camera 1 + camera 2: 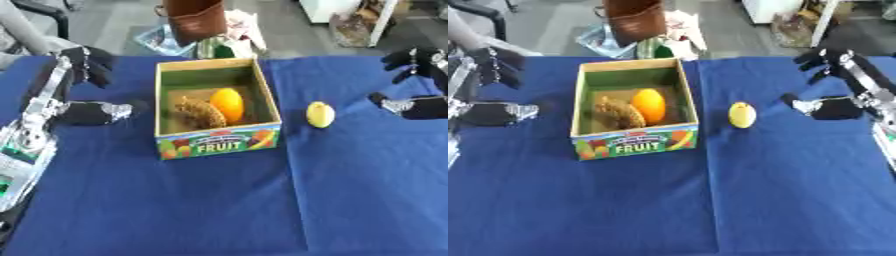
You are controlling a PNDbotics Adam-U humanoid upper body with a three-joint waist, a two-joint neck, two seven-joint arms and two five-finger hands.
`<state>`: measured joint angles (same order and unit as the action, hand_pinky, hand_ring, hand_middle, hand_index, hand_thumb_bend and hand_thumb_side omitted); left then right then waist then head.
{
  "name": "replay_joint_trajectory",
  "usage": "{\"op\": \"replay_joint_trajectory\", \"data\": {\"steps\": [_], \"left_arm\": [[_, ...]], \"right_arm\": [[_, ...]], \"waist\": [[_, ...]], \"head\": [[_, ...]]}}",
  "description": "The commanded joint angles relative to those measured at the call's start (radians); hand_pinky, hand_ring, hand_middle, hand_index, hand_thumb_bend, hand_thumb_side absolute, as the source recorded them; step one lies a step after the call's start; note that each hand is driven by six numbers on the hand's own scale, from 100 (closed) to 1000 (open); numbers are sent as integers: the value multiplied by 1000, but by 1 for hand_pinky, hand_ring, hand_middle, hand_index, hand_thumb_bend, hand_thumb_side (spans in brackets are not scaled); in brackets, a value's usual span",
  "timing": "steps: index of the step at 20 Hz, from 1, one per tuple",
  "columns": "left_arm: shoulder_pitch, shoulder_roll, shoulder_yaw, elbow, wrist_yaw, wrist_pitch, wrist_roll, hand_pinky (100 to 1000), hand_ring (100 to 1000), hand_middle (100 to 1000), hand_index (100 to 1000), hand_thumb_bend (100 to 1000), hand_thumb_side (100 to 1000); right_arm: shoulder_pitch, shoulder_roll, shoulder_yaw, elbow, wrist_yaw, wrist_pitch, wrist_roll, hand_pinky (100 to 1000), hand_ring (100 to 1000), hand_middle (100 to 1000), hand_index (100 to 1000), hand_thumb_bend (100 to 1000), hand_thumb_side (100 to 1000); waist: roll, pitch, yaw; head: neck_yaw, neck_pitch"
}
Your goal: Pick up objects on the table and place them in the box.
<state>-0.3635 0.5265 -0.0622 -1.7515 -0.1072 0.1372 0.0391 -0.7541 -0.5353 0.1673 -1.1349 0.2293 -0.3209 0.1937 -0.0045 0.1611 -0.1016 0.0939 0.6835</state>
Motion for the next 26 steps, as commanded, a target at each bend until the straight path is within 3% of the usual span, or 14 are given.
{"op": "replay_joint_trajectory", "data": {"steps": [1, 13, 26], "left_arm": [[5, 4, 21, -22, 12, 1, 8, 558, 531, 563, 681, 807, 125], [27, -27, 17, -4, 23, -1, -2, 558, 530, 562, 684, 807, 126], [27, -49, 9, -1, 27, -4, -14, 557, 529, 559, 684, 806, 126]], "right_arm": [[-42, 0, 0, 54, 50, -21, 21, 599, 746, 731, 772, 500, 154], [-133, 121, -20, 291, 223, -61, 21, 601, 745, 728, 779, 498, 144], [-172, 196, -59, 413, 327, -69, -26, 596, 738, 714, 763, 482, 122]], "waist": [[1, -12, 4], [13, -8, 31], [23, 0, 62]], "head": [[-8, -8], [-26, -2], [-44, 0]]}}
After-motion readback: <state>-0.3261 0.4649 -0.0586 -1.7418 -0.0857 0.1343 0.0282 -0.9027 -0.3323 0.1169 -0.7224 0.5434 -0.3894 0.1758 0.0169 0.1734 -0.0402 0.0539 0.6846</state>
